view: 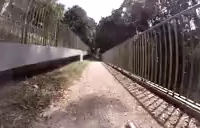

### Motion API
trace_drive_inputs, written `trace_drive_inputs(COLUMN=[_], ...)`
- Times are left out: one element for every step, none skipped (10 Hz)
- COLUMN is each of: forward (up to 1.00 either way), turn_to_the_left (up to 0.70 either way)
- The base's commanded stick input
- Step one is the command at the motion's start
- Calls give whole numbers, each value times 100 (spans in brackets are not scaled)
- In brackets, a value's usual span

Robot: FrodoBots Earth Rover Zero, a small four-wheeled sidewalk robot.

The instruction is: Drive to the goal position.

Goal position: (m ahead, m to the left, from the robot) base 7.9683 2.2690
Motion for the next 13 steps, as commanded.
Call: trace_drive_inputs(forward=[100, 100, 100, 100, 100, 100, 100, 100, 100, 100, 100, 100, 100], turn_to_the_left=[0, 0, -12, -38, -18, 0, 0, 0, 0, 0, 0, 0, 0])
